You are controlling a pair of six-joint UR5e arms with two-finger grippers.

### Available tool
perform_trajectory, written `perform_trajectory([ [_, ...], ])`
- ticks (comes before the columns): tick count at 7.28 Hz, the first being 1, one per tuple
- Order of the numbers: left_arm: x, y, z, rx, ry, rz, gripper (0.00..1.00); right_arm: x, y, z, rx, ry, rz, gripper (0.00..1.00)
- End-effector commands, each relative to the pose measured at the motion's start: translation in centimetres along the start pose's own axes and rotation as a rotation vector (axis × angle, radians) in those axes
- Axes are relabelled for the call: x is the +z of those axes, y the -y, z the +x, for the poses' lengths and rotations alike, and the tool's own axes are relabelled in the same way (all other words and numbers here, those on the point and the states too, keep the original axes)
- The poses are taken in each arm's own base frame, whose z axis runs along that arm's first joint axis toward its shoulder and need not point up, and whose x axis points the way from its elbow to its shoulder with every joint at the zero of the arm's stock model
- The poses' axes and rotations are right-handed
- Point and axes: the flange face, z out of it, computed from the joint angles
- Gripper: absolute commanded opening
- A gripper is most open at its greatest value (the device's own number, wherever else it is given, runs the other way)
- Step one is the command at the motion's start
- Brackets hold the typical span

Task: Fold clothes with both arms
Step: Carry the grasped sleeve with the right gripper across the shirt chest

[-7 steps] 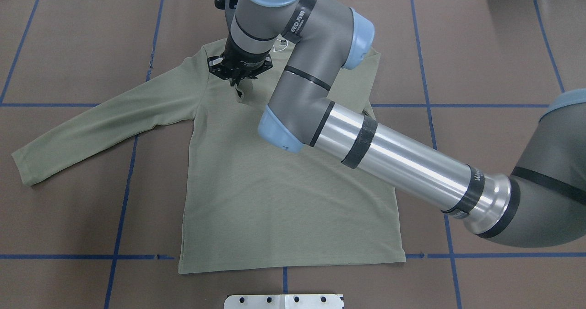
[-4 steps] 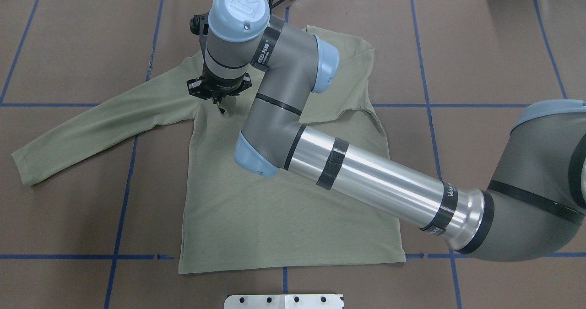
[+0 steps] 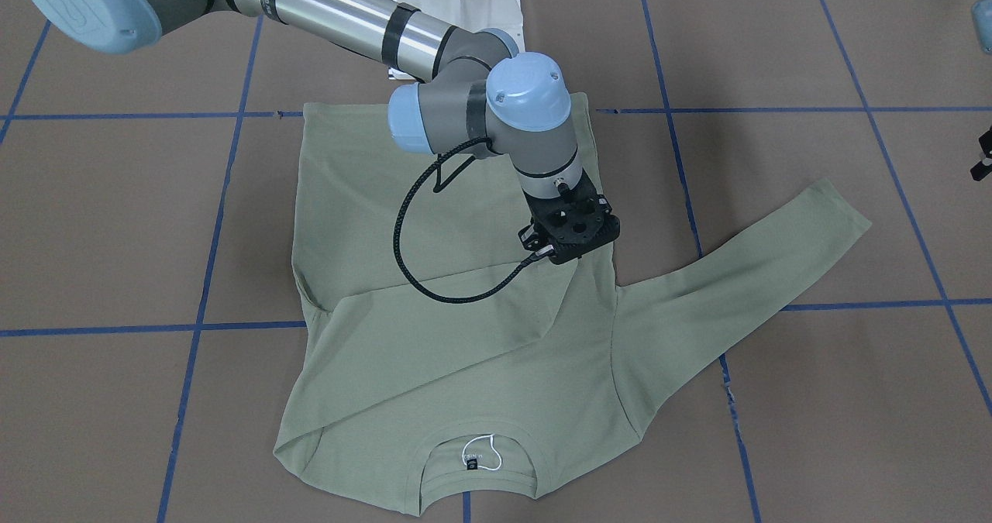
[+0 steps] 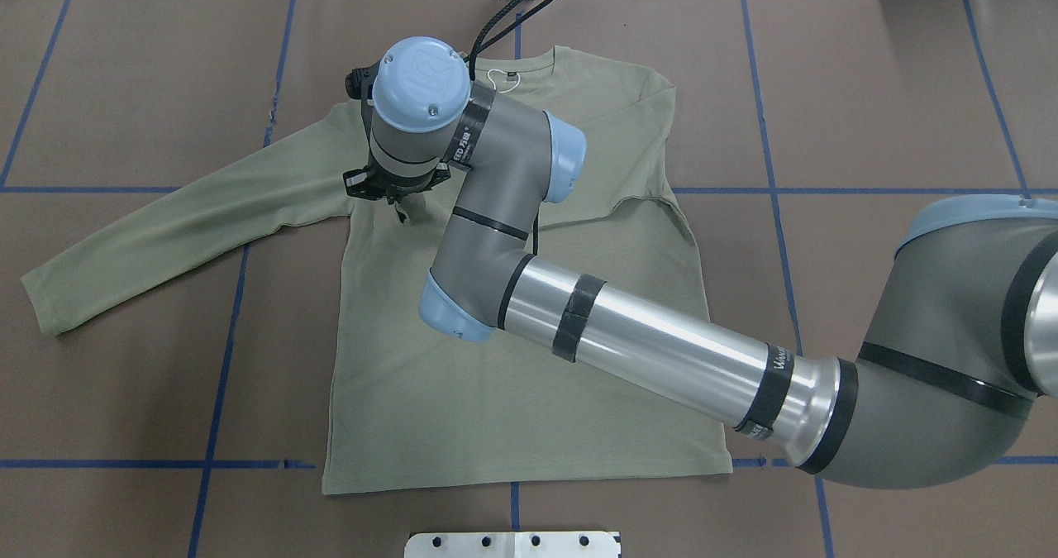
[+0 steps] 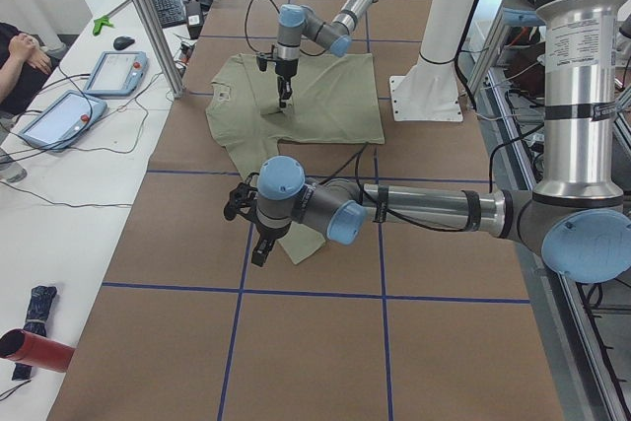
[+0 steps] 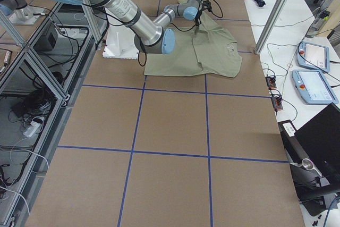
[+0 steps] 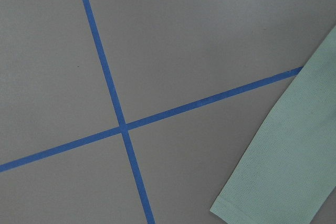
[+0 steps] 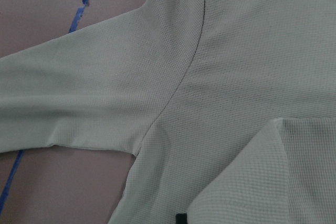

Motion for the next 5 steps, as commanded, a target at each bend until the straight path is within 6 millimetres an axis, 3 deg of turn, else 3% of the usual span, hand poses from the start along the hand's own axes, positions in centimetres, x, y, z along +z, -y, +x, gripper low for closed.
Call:
perform_trajectory([
  [1,0.1,0.1,-0.1,-0.001,-0.002,-0.002,1.00,1.2,0.6,-2.3,-0.008,-0.005,0.029,0.01],
  [2,0.1,0.3,0.0,0.000,-0.002,0.000,1.00,2.9,-2.1,-4.4,-0.003,-0.017,0.063,0.99],
  [3,0.3,0.4,-0.2,-0.001,-0.002,-0.002,1.00,3.0,-3.3,-6.4,0.019,-0.007,0.071,1.00],
  [5,0.8,1.0,-0.7,-0.005,-0.002,-0.006,1.00,3.2,-4.2,-7.1,0.014,-0.004,0.067,1.00],
])
